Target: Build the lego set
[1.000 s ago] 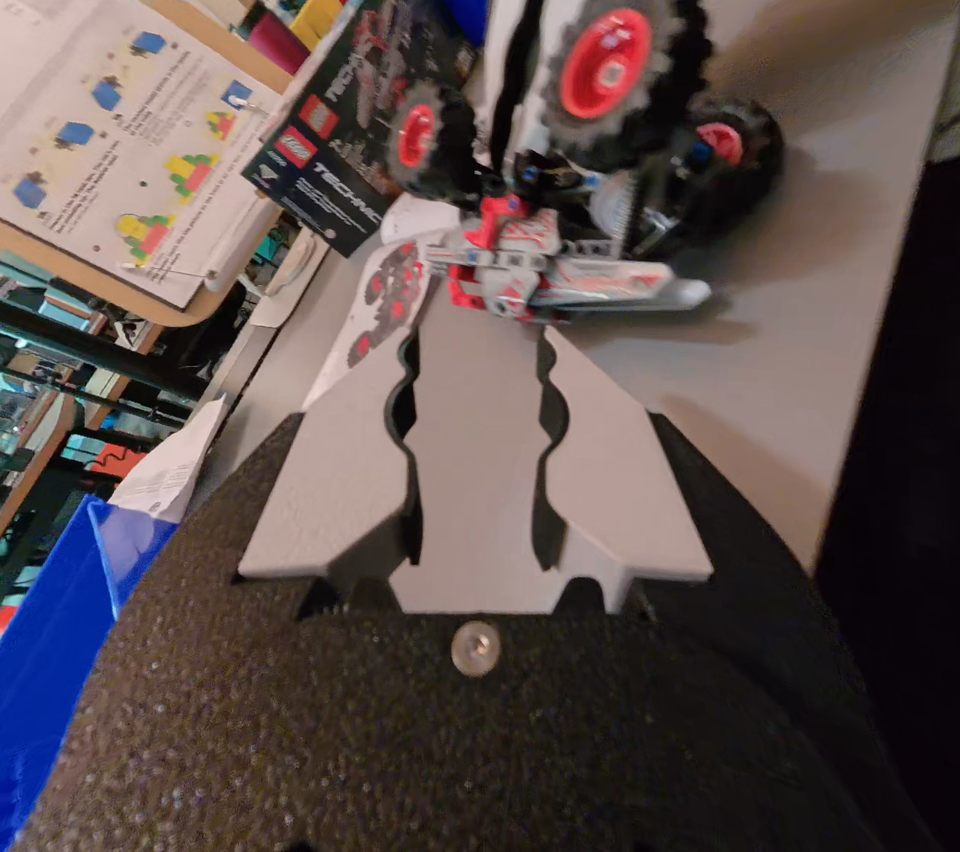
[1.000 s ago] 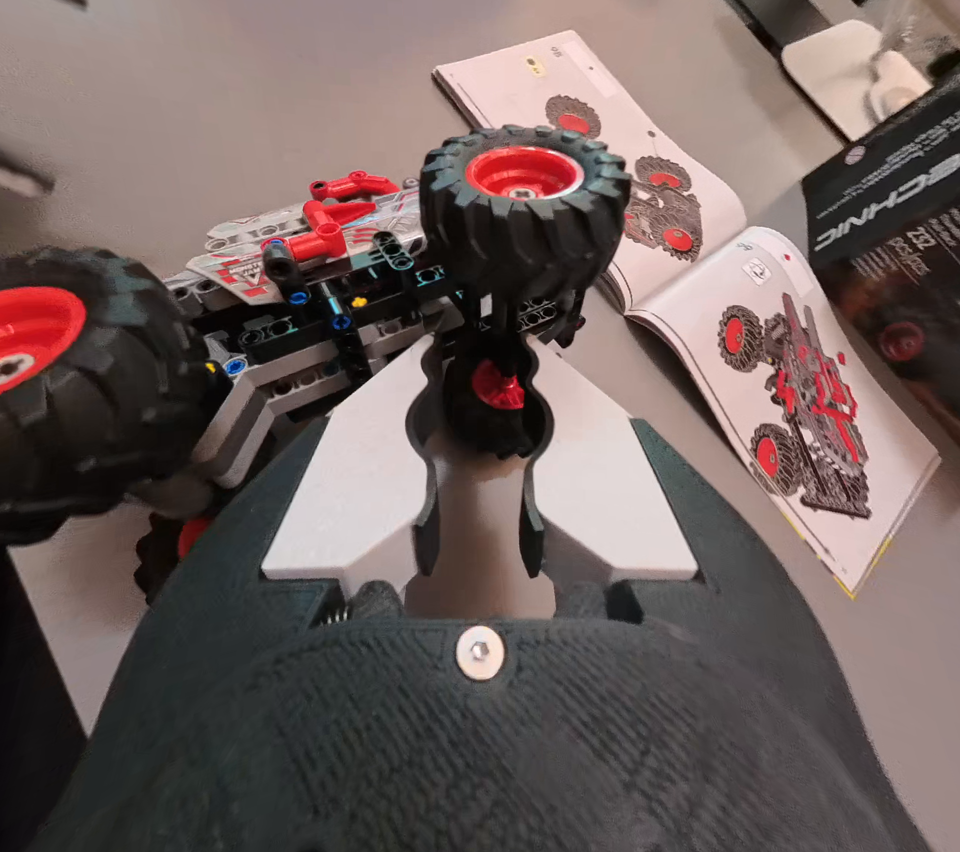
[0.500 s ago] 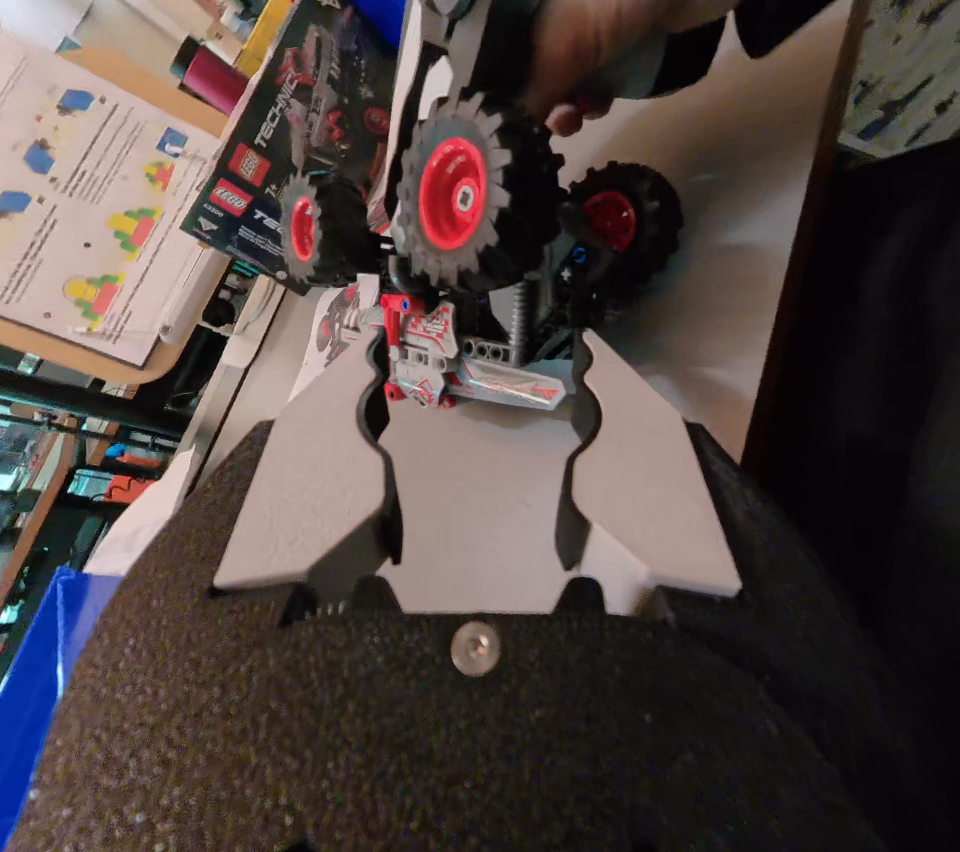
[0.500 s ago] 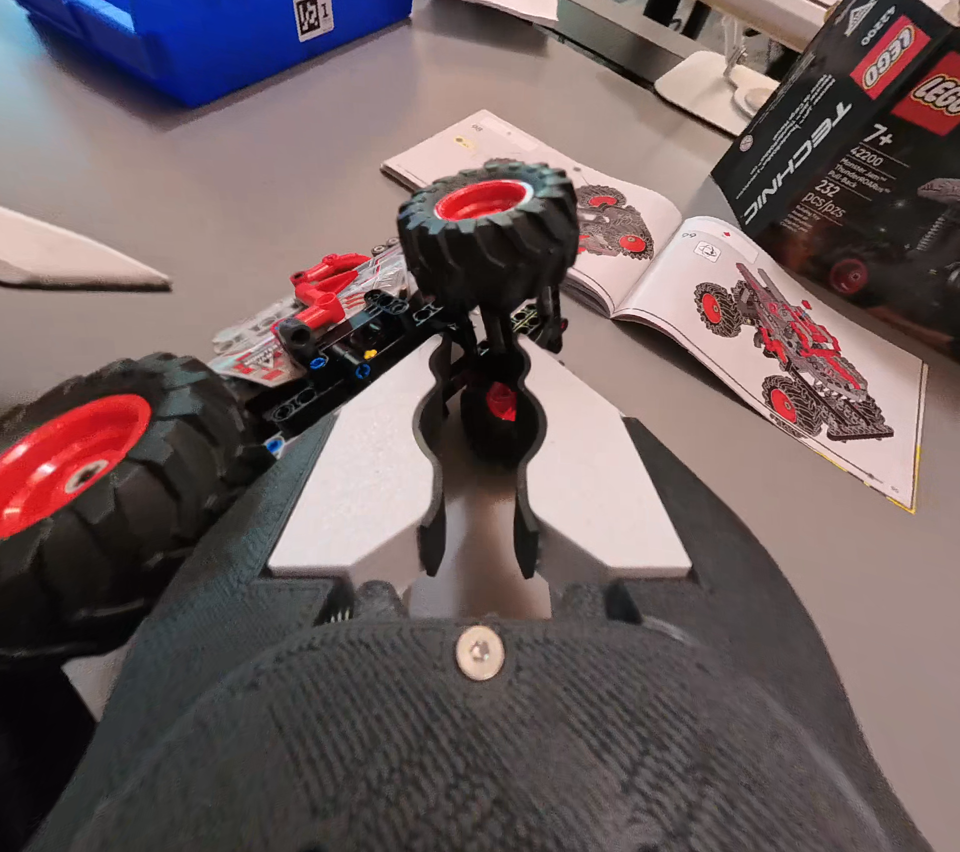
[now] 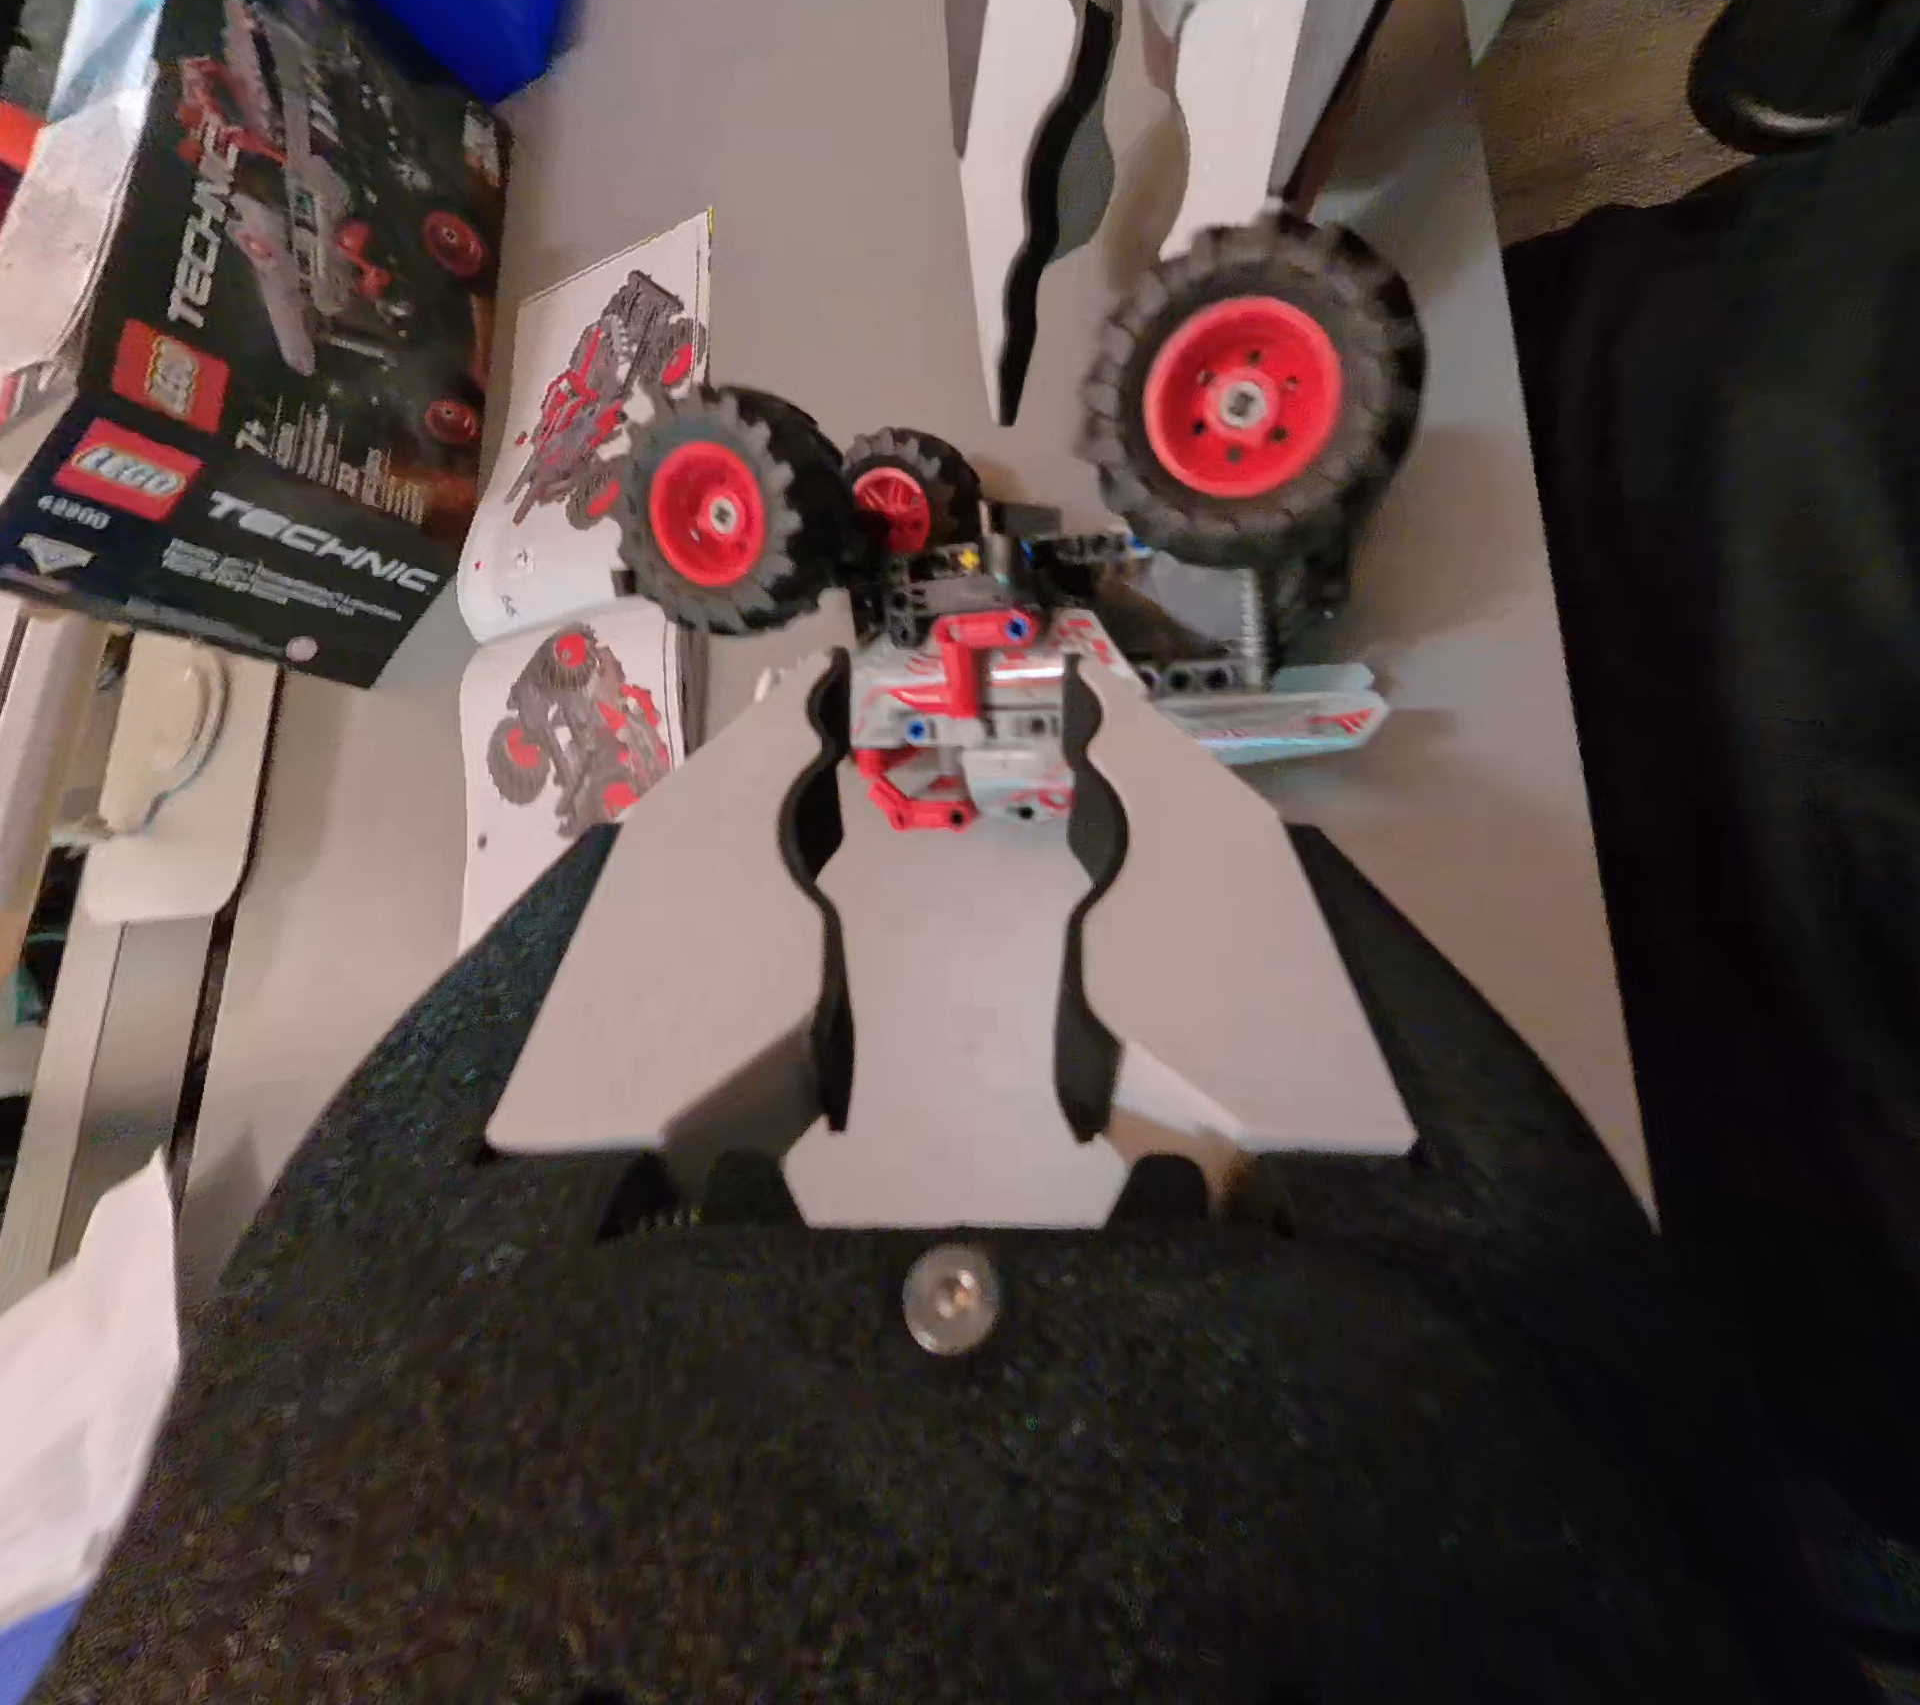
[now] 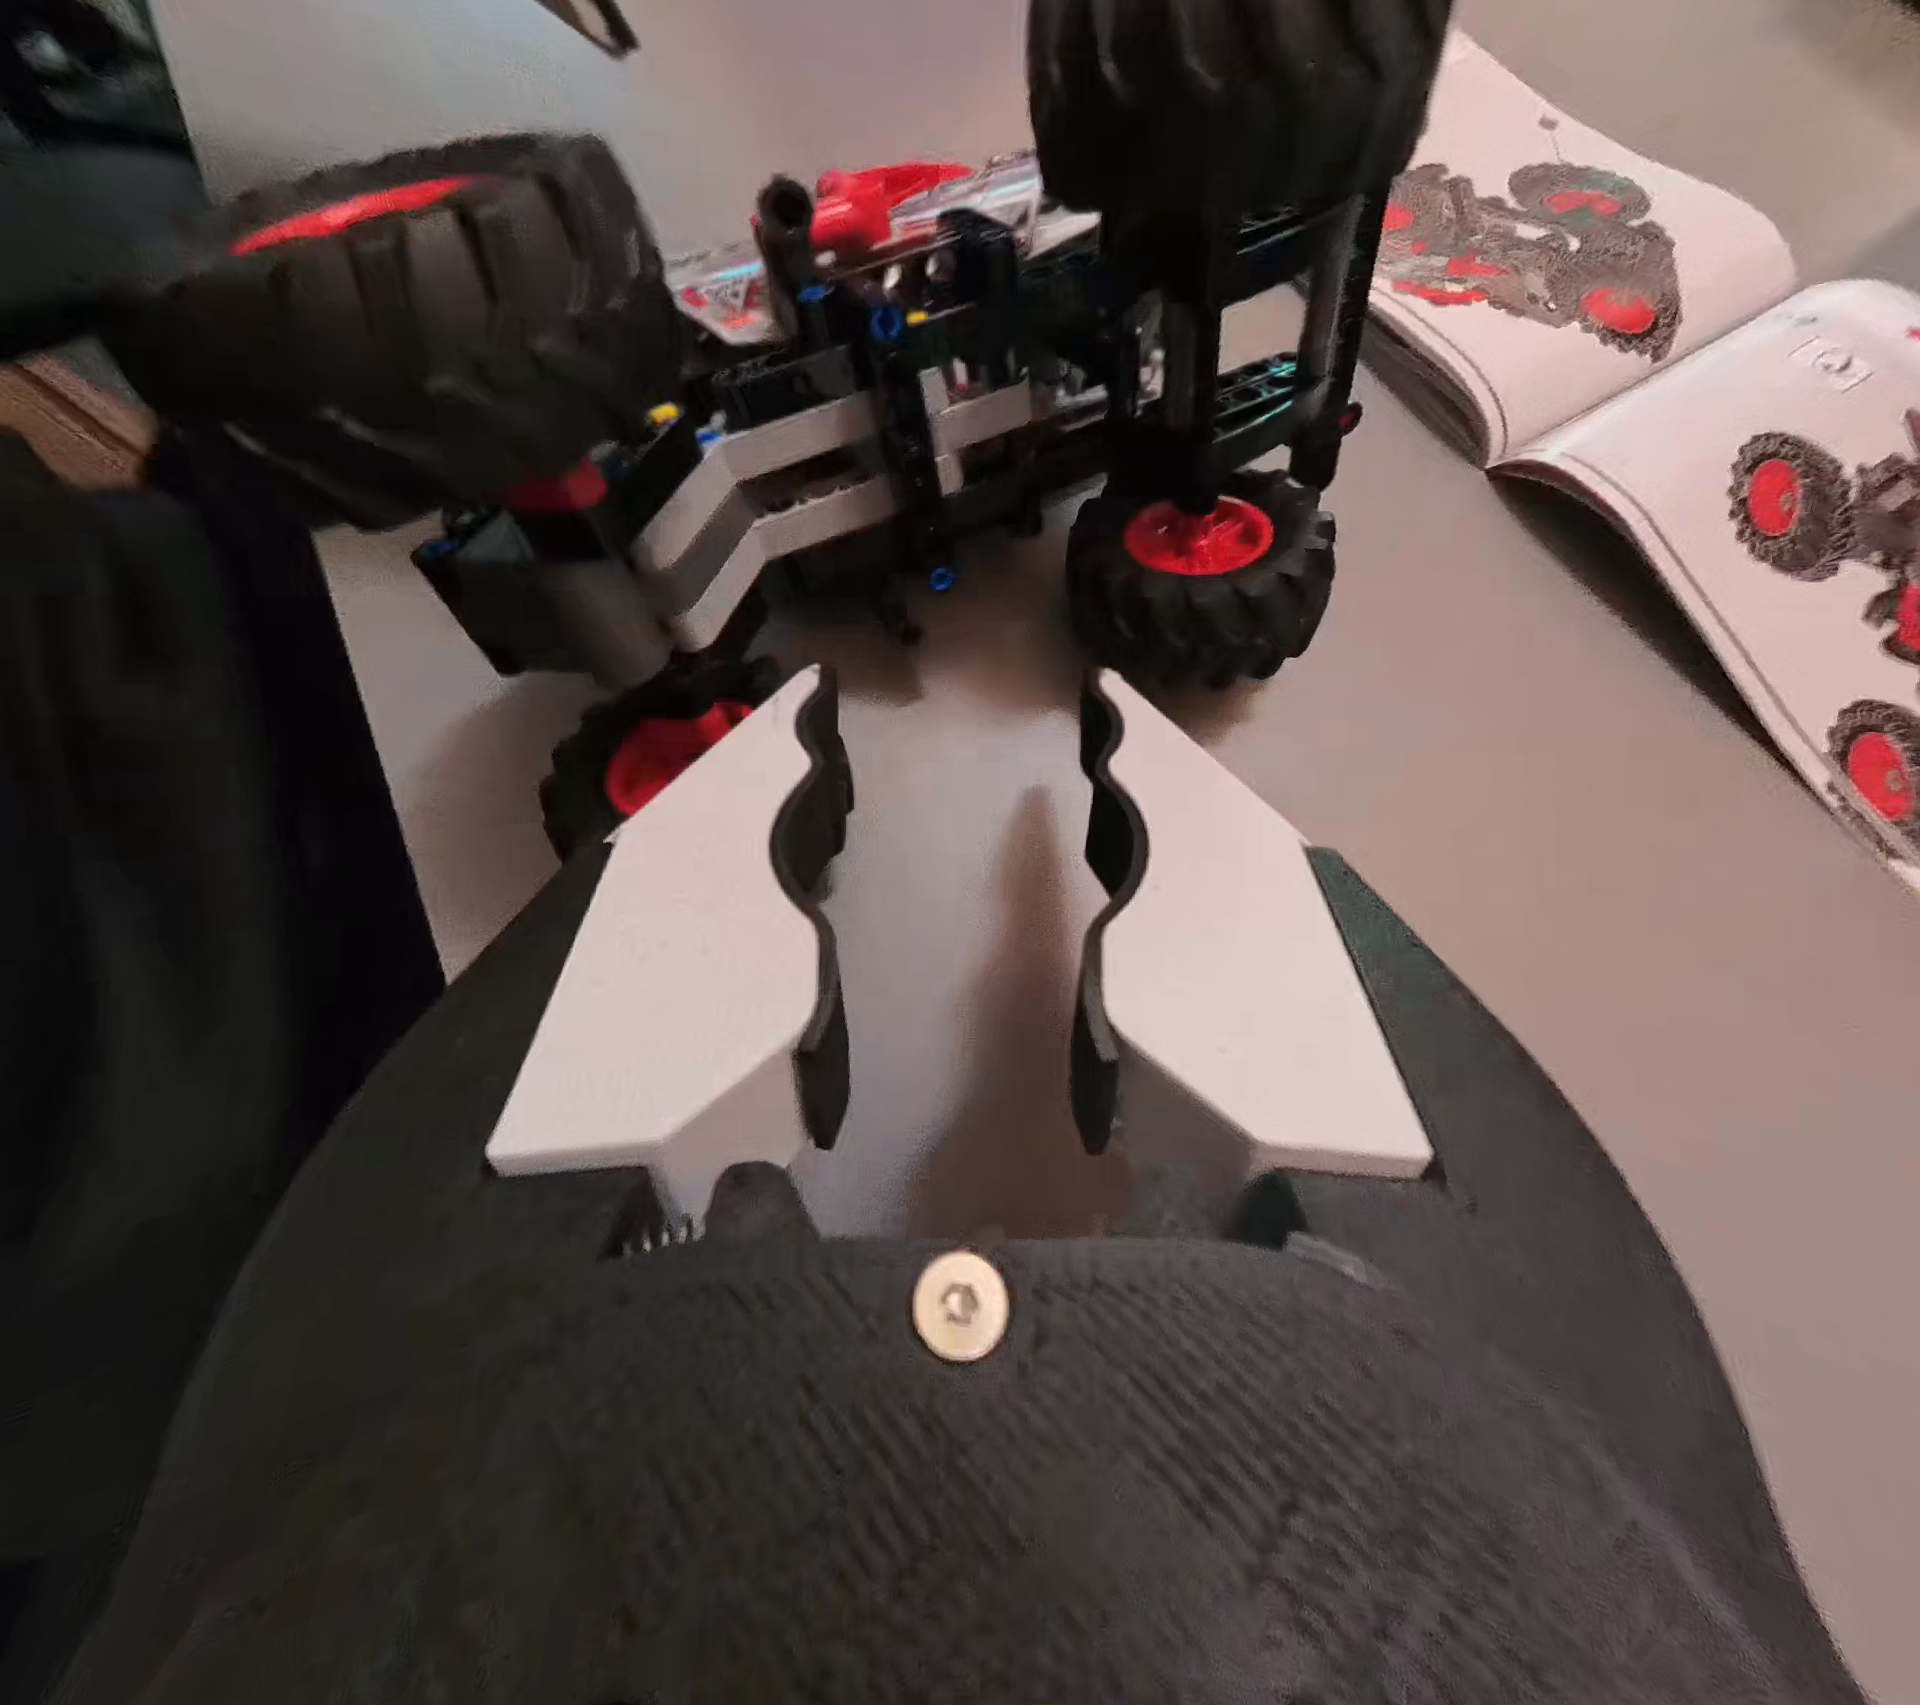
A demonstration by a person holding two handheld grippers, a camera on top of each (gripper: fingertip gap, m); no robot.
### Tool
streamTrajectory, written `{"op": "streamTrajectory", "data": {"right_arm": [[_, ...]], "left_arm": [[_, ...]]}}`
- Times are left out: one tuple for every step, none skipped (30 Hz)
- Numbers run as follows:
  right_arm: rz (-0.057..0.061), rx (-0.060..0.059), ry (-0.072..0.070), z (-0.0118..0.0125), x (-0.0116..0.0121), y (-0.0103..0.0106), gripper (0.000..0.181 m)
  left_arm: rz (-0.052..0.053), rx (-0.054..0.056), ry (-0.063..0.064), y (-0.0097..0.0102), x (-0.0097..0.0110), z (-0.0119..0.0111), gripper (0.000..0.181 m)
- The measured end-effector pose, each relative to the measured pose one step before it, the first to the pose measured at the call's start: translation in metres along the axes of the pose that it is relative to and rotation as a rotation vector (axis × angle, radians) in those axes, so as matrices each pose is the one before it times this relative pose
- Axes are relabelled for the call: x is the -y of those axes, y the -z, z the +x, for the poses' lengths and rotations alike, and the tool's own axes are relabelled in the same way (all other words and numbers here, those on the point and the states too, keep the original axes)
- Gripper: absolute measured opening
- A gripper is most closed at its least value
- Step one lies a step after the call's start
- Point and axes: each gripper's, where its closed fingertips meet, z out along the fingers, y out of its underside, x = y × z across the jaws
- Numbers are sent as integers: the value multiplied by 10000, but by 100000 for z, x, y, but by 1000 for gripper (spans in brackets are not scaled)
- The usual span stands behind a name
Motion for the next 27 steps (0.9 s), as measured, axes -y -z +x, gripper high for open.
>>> {"op": "streamTrajectory", "data": {"right_arm": [[248,449,-342,-222,205,-20,43],[289,546,-342,-438,353,-103,42],[295,381,-303,-293,432,-211,41],[182,239,-159,-113,359,-336,40],[29,253,102,-229,203,-390,38],[-35,140,382,-151,160,-361,36],[-13,-232,587,357,218,-269,31],[118,-308,630,452,385,-170,22],[135,-23,517,121,379,-133,14],[48,100,233,54,225,-121,13],[2,163,48,-23,68,-147,11],[63,190,45,-146,83,-151,7],[70,-37,126,92,65,-131,7],[52,-63,222,42,79,-129,7],[-12,-83,330,-23,118,-114,7],[-61,-139,443,-76,164,-144,7],[-94,-206,465,-71,224,-172,7],[-124,-210,399,-55,295,-176,7],[-143,-139,378,-103,352,-153,7],[-128,-81,414,-132,422,-136,6],[-93,-51,402,-112,480,-156,6],[-28,-20,342,-80,552,-168,6],[35,34,277,-66,622,-177,6],[87,81,181,-53,657,-199,6],[150,90,102,30,688,-195,5],[204,31,54,179,660,-113,0],[168,-47,27,361,529,-20,1]], "left_arm": [[118,-291,-25,-392,793,-247,37],[79,-448,-68,-403,786,115,34],[-41,-541,-51,-468,590,268,31],[-153,-470,45,-544,370,123,31],[-272,-373,138,-581,141,-52,31],[-324,-343,180,-565,14,-123,28],[-347,-422,187,-526,-86,-5,23],[-444,-489,187,-476,-284,115,20],[-539,-334,186,-414,-457,-68,20],[-518,-148,152,-329,-472,-247,19],[-393,-207,73,-295,-341,3,16],[-301,-236,22,-245,-248,201,15],[-314,20,35,-172,-329,-27,13],[-272,232,39,-29,-372,-199,12],[-104,223,56,98,-236,-60,10],[35,204,95,139,-199,71,9],[129,236,78,180,-255,99,7],[237,271,42,220,-297,109,6],[342,302,71,280,-344,115,4],[434,316,146,338,-382,136,4],[527,321,161,384,-427,104,4],[627,355,159,458,-445,19,4],[661,363,224,511,-457,-54,4],[616,301,337,566,-514,-70,4],[525,264,341,572,-566,-106,5],[391,280,178,568,-641,-200,5],[227,263,62,544,-734,-232,4]]}}
